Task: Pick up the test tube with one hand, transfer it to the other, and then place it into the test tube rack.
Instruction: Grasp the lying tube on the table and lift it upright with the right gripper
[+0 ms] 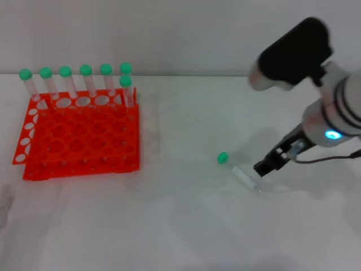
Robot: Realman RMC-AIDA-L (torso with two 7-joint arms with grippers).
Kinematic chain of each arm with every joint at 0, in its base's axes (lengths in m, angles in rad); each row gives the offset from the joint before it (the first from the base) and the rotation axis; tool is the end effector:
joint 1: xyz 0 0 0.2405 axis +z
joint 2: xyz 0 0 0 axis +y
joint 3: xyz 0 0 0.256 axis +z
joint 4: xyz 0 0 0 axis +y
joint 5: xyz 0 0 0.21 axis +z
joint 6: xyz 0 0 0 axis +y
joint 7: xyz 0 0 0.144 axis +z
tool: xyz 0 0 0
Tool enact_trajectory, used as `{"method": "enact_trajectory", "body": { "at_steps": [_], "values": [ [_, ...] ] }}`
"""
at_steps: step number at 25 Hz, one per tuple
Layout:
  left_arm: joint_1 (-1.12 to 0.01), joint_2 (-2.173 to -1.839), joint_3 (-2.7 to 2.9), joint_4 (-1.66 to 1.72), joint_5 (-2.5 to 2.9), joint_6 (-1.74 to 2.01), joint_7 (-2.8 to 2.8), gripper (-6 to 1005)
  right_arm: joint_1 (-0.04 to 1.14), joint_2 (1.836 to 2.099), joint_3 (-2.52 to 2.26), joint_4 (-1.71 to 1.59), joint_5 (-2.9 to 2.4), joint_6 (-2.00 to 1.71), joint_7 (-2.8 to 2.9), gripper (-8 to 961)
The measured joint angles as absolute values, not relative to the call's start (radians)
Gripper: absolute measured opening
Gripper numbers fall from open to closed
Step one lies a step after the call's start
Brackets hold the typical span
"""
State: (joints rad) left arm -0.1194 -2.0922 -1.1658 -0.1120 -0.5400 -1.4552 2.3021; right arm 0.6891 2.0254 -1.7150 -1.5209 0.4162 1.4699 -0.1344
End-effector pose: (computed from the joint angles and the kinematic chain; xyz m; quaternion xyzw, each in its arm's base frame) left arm -0.3876 0.2120 0.0160 -0.5148 -0.4279 -0.4956 0.5533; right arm 0.1143 0.3625 -0.0139 -0.8925 0.2941 -0.1841 0.2883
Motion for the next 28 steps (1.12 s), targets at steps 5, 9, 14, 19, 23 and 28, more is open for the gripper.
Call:
{"method": "enact_trajectory", "body": {
  "at_steps": [5,9,14,19,23,28],
  "values": [
    [-0.141,-2.091,-1.166,-0.125,-0.53,-1.385,2.266,816,0.769,2.028,-1.764,-1.389,0.467,1.423,-0.108,832],
    [-0.151,-2.089,-1.166,-0.117,-0.52,-1.363,2.269,816,0.836,2.028,-1.787,-1.272,0.548,1.396,-0.106,831],
    [-0.154,-2.088,-1.17,-0.116,-0.523,-1.355,2.272,816,0.907,2.028,-1.81,-1.141,0.606,1.353,-0.108,830],
    [-0.155,-2.087,-1.169,-0.118,-0.524,-1.354,2.272,816,0.922,2.028,-1.811,-1.112,0.604,1.336,-0.11,828],
    [-0.155,-2.086,-1.17,-0.117,-0.526,-1.353,2.267,816,0.957,2.028,-1.821,-1.034,0.601,1.33,-0.115,753],
    [-0.155,-2.086,-1.167,-0.12,-0.526,-1.353,2.266,816,0.978,2.028,-1.836,-0.981,0.6,1.318,-0.115,680]
  ]
}}
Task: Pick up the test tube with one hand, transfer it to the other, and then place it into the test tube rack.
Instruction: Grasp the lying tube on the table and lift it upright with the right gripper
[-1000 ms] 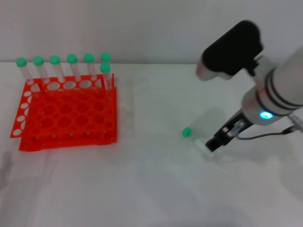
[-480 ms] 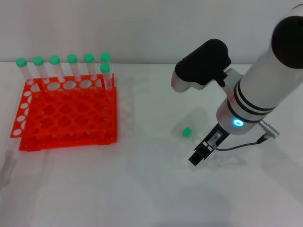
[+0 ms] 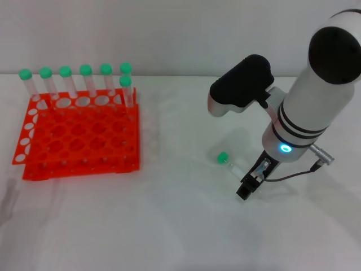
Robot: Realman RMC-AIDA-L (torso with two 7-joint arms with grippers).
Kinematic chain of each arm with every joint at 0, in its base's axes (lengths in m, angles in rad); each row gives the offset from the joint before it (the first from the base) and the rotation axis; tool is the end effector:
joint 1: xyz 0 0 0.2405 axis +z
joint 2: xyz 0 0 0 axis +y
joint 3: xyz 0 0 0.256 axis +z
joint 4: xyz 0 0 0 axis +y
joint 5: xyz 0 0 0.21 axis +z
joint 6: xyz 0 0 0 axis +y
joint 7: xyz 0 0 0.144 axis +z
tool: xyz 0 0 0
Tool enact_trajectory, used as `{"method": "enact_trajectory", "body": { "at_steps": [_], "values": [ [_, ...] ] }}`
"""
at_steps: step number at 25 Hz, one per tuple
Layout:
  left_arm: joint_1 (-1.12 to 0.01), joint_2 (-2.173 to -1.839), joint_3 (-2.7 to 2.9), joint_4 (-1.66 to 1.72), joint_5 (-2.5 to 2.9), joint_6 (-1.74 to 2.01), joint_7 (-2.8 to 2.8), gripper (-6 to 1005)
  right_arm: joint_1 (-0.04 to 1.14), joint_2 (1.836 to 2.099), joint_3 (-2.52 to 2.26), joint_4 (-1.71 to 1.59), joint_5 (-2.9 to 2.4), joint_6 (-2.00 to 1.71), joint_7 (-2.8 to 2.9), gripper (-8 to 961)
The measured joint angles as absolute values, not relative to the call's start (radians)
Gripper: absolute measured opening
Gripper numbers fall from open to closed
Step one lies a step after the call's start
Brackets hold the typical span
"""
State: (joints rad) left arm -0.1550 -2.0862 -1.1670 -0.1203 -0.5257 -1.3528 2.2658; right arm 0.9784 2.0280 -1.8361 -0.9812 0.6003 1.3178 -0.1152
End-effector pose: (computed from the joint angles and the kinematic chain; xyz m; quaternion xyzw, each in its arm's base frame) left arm -0.3908 0.2284 0.0088 -0.5160 -0.4620 -0.4817 0.5370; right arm 0.1215 0.3864 -0.0764 -0.8864 0.3172 -0.2585 0.2166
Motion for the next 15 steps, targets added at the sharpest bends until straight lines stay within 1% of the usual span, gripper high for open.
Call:
{"method": "enact_trajectory", "body": {
  "at_steps": [6,11,15],
  "values": [
    [-0.156,-2.086,-1.167,-0.122,-0.523,-1.353,2.265,816,0.988,2.028,-1.837,-0.946,0.599,1.314,-0.115,634],
    [-0.157,-2.086,-1.167,-0.121,-0.523,-1.353,2.265,816,0.993,2.028,-1.835,-0.932,0.604,1.307,-0.119,433],
    [-0.156,-2.086,-1.167,-0.121,-0.52,-1.353,2.264,816,0.997,2.028,-1.83,-0.922,0.605,1.307,-0.123,381]
  ]
}}
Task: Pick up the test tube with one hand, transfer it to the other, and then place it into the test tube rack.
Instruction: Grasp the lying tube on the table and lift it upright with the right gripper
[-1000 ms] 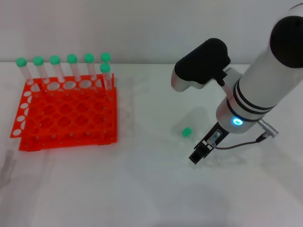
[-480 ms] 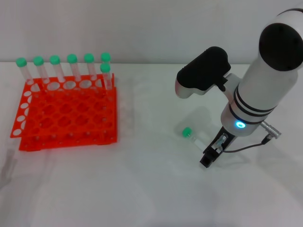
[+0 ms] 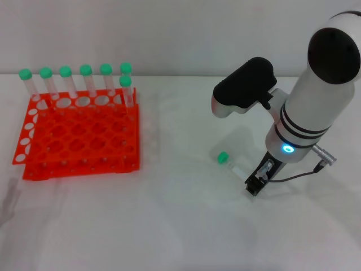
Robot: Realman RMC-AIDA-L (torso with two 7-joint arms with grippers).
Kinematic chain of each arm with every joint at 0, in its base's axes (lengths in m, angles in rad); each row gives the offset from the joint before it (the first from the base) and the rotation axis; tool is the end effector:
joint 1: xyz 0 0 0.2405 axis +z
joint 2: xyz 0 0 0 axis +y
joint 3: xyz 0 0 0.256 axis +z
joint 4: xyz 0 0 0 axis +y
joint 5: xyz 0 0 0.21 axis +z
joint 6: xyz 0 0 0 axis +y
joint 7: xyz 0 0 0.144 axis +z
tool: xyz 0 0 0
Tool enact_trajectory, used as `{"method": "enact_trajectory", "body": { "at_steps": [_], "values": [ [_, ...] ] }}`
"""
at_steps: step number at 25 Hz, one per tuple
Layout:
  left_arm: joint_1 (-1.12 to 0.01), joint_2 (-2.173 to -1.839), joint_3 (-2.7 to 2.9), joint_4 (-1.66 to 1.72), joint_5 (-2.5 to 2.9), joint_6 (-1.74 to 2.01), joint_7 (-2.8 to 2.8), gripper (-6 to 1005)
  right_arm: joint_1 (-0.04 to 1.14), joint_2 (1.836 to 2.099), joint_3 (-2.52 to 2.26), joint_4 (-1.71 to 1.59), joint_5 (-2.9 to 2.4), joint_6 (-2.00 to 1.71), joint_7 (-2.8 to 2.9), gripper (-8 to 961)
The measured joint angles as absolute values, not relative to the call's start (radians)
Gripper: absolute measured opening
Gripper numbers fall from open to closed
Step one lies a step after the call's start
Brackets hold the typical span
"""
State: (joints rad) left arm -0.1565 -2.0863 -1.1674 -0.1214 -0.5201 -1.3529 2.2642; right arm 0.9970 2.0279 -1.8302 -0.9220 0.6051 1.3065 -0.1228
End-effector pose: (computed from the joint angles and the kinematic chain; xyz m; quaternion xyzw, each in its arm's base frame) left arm -0.3898 0.2292 0.0082 -0.5180 -0.4617 -0.4824 0.5345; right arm 0.1287 0.3901 -0.0768 -0.8801 0.3266 -0.2681 0.2164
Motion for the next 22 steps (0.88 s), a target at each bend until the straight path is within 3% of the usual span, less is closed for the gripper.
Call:
{"method": "enact_trajectory", "body": {
  "at_steps": [12,22],
  "values": [
    [-0.156,-2.085,-1.167,-0.122,-0.519,-1.353,2.264,817,1.008,2.028,-1.833,-0.878,0.626,1.289,-0.124,316],
    [-0.153,-2.083,-1.166,-0.116,-0.515,-1.358,2.264,817,1.006,2.026,-1.816,-0.872,0.636,1.277,-0.148,195]
  ]
}}
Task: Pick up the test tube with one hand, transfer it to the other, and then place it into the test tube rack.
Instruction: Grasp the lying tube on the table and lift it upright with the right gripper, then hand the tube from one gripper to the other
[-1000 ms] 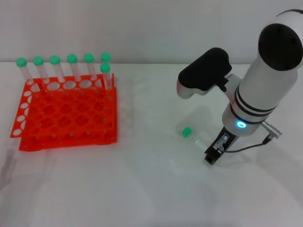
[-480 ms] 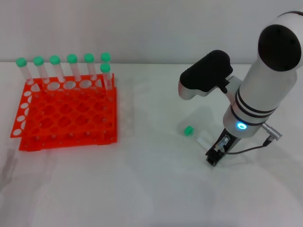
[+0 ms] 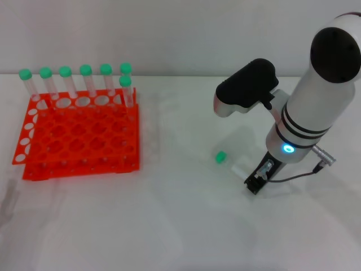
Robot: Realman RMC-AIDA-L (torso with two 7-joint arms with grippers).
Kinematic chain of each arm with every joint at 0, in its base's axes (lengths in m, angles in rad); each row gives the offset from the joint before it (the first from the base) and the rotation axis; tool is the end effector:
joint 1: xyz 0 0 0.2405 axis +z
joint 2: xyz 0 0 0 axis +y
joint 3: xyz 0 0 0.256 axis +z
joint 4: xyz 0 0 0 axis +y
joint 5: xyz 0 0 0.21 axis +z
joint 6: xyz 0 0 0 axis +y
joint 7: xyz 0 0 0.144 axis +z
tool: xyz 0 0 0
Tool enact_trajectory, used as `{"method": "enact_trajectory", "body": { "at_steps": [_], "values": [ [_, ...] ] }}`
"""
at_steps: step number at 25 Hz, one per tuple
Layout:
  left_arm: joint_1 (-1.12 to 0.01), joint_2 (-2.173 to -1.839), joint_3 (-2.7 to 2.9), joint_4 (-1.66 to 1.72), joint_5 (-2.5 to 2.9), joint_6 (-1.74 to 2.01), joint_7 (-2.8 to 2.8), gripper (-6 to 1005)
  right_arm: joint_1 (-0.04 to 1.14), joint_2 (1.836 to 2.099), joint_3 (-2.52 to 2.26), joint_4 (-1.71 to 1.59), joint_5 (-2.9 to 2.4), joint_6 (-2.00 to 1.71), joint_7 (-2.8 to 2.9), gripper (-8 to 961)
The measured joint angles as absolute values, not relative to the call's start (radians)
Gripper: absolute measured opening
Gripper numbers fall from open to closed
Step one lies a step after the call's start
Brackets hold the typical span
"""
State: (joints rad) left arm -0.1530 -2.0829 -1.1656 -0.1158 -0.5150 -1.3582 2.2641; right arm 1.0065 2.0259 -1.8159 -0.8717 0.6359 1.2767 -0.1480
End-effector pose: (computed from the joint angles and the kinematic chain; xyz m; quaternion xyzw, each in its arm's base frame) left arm -0.3913 0.2270 0.0092 -0.5210 -0.4608 -0.4795 0.5351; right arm 0.1333 0.3936 -0.0783 -0.8805 0.3363 -0.2606 0.2091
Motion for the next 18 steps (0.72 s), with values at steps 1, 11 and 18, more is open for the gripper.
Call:
{"method": "enact_trajectory", "body": {
  "at_steps": [1,11,18],
  "values": [
    [-0.152,-2.083,-1.166,-0.116,-0.514,-1.361,2.264,817,1.004,2.025,-1.816,-0.881,0.636,1.277,-0.149,194],
    [-0.115,-2.085,-1.171,-0.109,-0.499,-1.456,2.262,816,0.752,2.018,-1.562,-1.266,0.663,1.302,-0.332,191],
    [-0.109,-2.083,-1.167,-0.11,-0.479,-1.5,2.248,816,0.46,2.015,-1.361,-1.376,1.177,1.193,-0.772,203]
  ]
}}
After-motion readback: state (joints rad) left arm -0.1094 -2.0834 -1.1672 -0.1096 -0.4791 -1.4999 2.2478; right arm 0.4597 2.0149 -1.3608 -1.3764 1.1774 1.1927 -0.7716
